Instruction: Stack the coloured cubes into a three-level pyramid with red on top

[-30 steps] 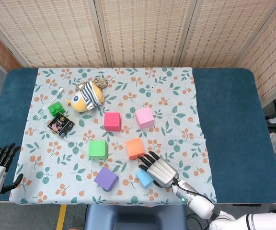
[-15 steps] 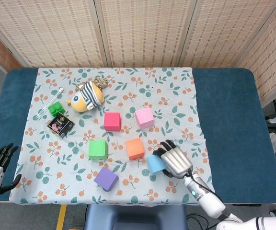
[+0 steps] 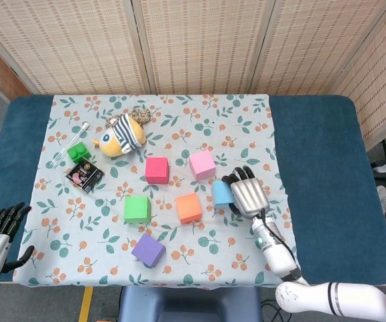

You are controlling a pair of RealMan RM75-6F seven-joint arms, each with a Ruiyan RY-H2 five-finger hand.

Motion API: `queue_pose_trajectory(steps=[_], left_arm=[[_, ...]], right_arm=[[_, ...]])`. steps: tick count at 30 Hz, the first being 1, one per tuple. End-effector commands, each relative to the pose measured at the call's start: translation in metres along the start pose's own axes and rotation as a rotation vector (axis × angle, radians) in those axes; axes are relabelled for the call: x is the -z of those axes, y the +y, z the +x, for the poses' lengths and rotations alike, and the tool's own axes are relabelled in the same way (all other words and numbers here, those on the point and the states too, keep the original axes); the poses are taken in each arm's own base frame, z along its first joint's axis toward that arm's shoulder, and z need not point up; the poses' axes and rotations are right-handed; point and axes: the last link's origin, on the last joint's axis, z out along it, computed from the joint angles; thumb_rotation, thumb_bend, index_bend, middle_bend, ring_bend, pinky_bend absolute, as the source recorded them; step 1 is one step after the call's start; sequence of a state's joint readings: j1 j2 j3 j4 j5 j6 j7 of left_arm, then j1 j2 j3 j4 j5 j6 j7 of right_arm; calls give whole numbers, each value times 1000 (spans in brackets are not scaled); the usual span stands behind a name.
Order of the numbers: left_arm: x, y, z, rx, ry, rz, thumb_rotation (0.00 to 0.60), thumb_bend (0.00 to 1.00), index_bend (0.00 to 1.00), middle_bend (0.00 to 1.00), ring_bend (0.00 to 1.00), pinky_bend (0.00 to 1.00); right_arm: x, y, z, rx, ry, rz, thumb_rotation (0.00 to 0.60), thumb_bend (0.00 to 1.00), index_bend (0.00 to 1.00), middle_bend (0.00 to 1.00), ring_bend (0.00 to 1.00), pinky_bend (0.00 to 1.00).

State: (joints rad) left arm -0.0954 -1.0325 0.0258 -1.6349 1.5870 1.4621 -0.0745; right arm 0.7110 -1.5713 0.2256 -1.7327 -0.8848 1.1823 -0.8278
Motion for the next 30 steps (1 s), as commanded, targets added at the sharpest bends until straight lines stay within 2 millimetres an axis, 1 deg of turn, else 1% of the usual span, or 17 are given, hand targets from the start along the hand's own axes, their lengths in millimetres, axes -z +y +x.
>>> queue_pose_trajectory(steps=[1,5,8,15,24,30], left_arm=[[0,0,0,1,2,4,600,372,0,0,0,71],[1,0,0,1,2,4,600,372,0,0,0,72],[0,0,0,0,0,3,600,372,0,0,0,71],[1,0,0,0,-1,1,600,372,0,0,0,71],[1,-1,2,7,5,2,600,372,0,0,0,72],[2,-1,2,8,5,-1,600,372,0,0,0,72]], right_arm=[[-9,-14,-7,15,17,14,600,235,858,330,120,126],[-11,-17,-17,25,10,14,600,234,857,331,120,126],[-12,-18,-23,1,-16,10,600,234,857,331,120,126],[-12,-24,-34,-19,-66,8,600,234,857,331,120,126],[-6,-29,-32,-48,-88,23,600,234,857,331,120,126],[-6,-32,-33,-48,-94,29,600,235,857,331,120,126]])
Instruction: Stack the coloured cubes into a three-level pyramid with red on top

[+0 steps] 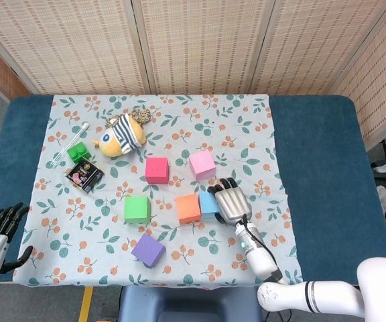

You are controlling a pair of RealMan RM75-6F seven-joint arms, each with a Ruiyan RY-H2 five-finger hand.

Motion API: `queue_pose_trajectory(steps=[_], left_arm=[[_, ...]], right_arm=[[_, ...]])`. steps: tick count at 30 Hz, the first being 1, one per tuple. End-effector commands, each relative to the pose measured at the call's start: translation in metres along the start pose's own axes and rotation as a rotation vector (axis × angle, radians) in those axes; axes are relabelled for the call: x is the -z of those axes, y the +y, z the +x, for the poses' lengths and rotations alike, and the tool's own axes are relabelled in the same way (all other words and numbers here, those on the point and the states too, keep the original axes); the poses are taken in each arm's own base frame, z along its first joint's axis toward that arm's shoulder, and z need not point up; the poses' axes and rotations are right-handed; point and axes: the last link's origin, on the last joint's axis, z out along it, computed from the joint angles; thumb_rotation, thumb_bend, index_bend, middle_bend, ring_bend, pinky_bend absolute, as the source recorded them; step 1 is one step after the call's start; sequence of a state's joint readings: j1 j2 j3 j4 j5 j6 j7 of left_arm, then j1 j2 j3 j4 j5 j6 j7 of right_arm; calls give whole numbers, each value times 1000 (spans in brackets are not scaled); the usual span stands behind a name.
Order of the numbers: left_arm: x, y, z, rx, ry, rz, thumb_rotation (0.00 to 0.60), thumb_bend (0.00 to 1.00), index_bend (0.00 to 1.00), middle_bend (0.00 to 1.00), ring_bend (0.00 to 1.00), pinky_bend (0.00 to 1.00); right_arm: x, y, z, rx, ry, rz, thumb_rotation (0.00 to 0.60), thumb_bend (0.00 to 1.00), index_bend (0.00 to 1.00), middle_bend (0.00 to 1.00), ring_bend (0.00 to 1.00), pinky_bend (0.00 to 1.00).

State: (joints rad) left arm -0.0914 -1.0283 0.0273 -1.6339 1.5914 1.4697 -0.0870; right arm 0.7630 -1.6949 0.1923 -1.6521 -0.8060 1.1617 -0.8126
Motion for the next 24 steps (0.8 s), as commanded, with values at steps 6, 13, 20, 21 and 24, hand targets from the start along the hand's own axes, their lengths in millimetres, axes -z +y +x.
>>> queue_pose_trajectory(steps=[6,13,20,21,24], left_arm=[[1,0,2,4,8,0,600,371,0,0,0,72],[2,-1,2,7,5,-6,600,372,0,0,0,72],[2,-2,3,12,8,-6,600,371,0,0,0,72],[2,-1,3,13,8,-6,600,372,0,0,0,72],[3,-1,3,14,7,-8,600,372,0,0,0,72]], right_arm=[[5,-8,-3,11,-3,25,600,235,858,331,120,126],[9,-13,-3,30,11,29,600,234,858,331,120,126],[8,-15,-7,52,11,15,600,234,857,331,120,126],[8,-15,-8,51,11,13,600,234,857,331,120,126],[7,-16,-10,49,11,13,600,235,846,331,120,126]])
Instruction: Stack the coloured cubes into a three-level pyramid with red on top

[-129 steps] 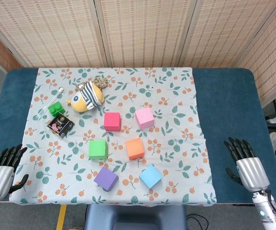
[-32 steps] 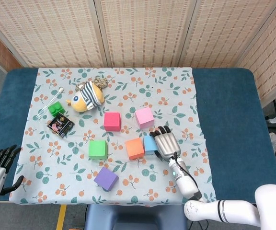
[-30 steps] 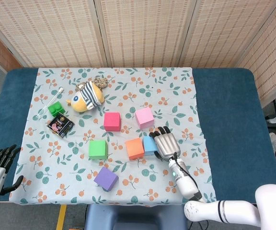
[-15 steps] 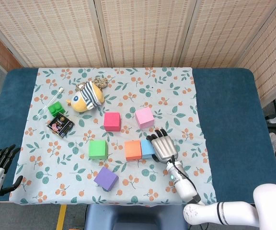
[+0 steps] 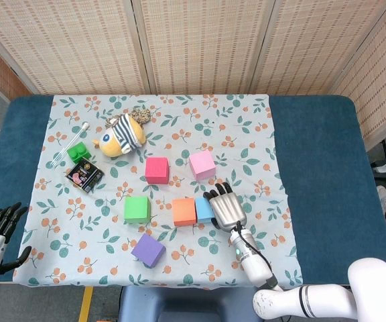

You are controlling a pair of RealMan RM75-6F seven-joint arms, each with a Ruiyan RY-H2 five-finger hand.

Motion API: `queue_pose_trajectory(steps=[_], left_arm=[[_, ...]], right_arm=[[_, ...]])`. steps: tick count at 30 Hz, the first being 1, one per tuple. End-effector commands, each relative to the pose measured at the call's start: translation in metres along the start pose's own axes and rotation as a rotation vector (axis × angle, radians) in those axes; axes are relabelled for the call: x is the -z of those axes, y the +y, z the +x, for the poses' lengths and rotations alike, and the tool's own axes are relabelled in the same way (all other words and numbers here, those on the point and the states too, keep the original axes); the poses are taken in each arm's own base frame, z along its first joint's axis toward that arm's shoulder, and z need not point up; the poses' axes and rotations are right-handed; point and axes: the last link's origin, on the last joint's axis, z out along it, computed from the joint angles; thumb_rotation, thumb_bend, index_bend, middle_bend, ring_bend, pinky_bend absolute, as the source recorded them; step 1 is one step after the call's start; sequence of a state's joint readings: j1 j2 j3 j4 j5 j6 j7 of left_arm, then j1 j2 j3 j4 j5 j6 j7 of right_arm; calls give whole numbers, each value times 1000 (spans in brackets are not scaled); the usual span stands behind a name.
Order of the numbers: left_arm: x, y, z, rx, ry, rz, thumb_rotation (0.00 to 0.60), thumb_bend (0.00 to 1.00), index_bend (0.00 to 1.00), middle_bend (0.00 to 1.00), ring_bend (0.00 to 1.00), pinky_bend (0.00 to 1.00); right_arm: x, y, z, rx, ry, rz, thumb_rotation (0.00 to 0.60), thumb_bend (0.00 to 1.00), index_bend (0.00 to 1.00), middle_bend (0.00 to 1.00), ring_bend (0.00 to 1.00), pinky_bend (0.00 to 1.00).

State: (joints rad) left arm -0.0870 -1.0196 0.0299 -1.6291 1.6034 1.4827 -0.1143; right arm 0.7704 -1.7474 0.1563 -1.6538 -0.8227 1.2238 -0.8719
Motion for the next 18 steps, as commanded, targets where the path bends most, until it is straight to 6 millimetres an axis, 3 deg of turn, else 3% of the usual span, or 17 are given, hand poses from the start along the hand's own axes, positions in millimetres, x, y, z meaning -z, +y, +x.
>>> queue_pose_trajectory(steps=[1,3,6,8,13,15,18], left_arm=[[0,0,0,0,-1,-1,600,372,0,0,0,72],[1,0,0,0,-2,-1,600,372,0,0,0,72],[0,0,0,1,-2,-1,600,372,0,0,0,72],[0,0,0,1,-3,-2,600,372,0,0,0,72],[0,0,-1,1,-6,-2,600,372,0,0,0,72],[-1,0,-1,1,-7,-1,600,372,0,0,0,72],[-1,1,-2,-1,-10,-3,600,372,0,0,0,72]], right_arm=[[0,-1,-1,-1,1,2,600,235,838,331,120,126],[0,-2,-1,0,3,3,600,234,812,331,120,126],[0,-1,-1,-1,-1,1,600,234,669,330,120,126],[0,-1,-1,-3,-7,0,600,234,532,301,120,126],[0,2,0,-4,-24,-1,600,234,116,114,54,126],[0,3,1,-7,-30,0,600,234,32,77,28,125],[1,4,3,-17,-41,5,600,234,0,56,18,122]])
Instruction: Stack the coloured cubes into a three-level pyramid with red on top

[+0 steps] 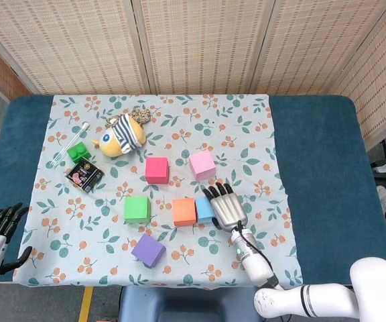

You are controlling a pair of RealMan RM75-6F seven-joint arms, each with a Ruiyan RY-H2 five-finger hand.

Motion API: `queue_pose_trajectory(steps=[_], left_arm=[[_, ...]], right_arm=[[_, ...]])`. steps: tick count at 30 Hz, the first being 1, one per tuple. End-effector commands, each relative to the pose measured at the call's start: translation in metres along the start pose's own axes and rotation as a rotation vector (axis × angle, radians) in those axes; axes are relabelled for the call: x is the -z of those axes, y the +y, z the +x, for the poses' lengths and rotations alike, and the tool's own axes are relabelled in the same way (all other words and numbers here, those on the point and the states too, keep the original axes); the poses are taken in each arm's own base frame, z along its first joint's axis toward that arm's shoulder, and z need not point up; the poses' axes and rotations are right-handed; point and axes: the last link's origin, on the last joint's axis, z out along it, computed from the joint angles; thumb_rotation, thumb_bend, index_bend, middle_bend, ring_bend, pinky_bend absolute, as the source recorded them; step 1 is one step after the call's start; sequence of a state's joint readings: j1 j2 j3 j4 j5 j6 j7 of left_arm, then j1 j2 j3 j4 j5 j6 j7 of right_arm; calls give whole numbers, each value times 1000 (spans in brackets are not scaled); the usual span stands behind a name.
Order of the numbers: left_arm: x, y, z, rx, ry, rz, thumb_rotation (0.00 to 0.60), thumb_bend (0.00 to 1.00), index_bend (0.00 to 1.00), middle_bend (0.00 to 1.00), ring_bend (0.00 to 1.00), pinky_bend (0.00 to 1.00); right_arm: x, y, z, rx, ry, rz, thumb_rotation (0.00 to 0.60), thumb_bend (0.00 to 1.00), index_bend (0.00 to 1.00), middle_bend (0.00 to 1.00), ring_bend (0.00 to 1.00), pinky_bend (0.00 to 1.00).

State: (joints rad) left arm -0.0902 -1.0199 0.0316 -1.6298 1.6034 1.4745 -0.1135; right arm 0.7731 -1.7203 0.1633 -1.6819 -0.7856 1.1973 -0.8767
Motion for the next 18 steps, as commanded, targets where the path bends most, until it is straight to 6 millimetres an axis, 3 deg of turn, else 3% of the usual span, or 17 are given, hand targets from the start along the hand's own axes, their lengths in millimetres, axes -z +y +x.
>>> queue_pose_trajectory(steps=[1,11,15,18], left_arm=[[0,1,0,-1,-2,-2,600,372,0,0,0,72],[-2,4,-3,-4,4,-33,600,372,0,0,0,72],[-4,8,-5,-3,15,-67,600,372,0,0,0,72],[-7,13,-10,3,19,-118,600,372,0,0,0,73]], right_arm=[[1,0,2,-9,-8,6,600,234,0,54,16,121],[16,10,14,-35,7,34,600,234,0,20,0,109],[39,27,24,-72,43,52,600,234,0,5,0,97],[70,51,28,-104,105,69,600,234,0,0,0,75]])
